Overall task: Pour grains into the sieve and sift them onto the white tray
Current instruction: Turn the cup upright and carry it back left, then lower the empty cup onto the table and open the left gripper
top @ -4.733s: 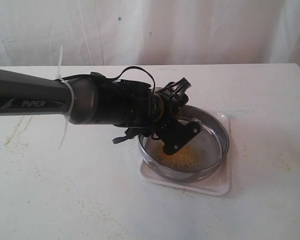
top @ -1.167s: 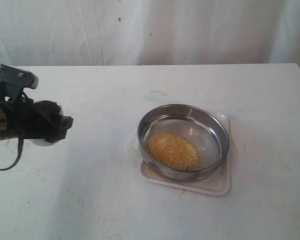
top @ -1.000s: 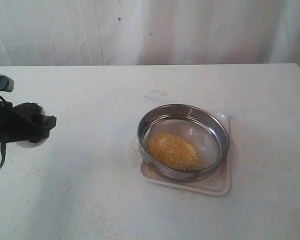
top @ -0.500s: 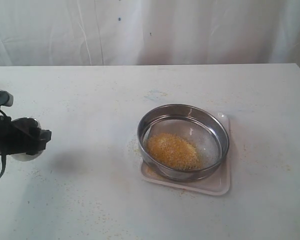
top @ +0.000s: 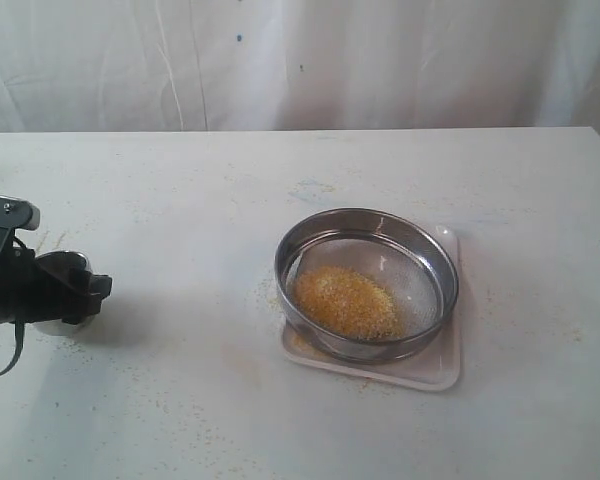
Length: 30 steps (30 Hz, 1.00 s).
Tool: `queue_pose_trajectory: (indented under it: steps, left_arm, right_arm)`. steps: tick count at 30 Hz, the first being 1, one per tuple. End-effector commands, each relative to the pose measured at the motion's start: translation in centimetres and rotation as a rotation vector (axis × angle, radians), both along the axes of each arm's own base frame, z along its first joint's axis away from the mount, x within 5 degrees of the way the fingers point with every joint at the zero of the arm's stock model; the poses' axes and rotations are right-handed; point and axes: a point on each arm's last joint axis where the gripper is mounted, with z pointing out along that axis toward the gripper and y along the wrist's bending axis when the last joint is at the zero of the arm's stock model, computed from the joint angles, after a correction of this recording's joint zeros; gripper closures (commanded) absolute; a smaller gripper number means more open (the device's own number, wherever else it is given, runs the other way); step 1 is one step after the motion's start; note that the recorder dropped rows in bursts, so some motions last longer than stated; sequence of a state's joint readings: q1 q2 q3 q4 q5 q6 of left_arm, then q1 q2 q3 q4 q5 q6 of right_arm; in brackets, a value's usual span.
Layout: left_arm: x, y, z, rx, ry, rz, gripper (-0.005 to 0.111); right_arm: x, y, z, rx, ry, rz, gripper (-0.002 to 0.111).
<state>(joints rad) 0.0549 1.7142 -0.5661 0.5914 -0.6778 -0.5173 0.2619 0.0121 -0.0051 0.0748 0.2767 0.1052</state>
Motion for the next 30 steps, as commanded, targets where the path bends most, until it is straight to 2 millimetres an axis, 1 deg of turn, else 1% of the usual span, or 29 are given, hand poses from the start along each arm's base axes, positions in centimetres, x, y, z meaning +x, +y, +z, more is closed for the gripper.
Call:
queue_pose_trajectory:
  steps: [1,4,5,7,11,17,19,23,27,30]
  left_arm:
    - [-0.1,0.0,-0.3,-0.008,0.002,0.004,0.078]
    - [0.1,-0.1,0.0,-0.026,-0.031,-0.001,0.056]
    - [0.1,-0.1,0.1,-0.03,-0.042,-0.004,0.051]
    - [0.2,-0.2,0.3,-0.038,-0.059,-0.004,0.046]
    - [0.3,-0.2,0.4,-0.043,-0.07,-0.007,0.04]
    - [0.3,-0.2,0.4,-0.048,-0.077,-0.008,0.025]
    - [0.3,-0.2,0.4,-0.048,-0.077,-0.008,0.021]
    - [0.3,-0.3,0.5,-0.079,-0.073,0.01,0.009]
    - [0.2,-0.3,0.8,-0.08,-0.084,0.008,0.008]
    - [-0.6,-0.4,2.8,-0.073,-0.158,0.001,0.008]
  right_arm:
    - [0.0,0.0,-0.1,0.007,-0.006,0.004,0.108]
    - [0.0,0.0,-0.1,0.007,-0.006,0.004,0.108]
    - [0.0,0.0,-0.1,0.007,-0.006,0.004,0.108]
    - [0.0,0.0,-0.1,0.007,-0.004,0.005,0.108]
    - [0.0,0.0,-0.1,0.007,-0.004,0.005,0.108]
    - [0.0,0.0,-0.1,0.007,-0.004,0.005,0.108]
    - [0.0,0.0,-0.1,0.007,-0.006,0.004,0.108]
    - [0.0,0.0,-0.1,0.007,-0.006,0.004,0.108]
    - [0.0,0.0,-0.1,0.007,-0.006,0.004,0.108]
    - [0.0,0.0,-0.1,0.007,-0.006,0.004,0.108]
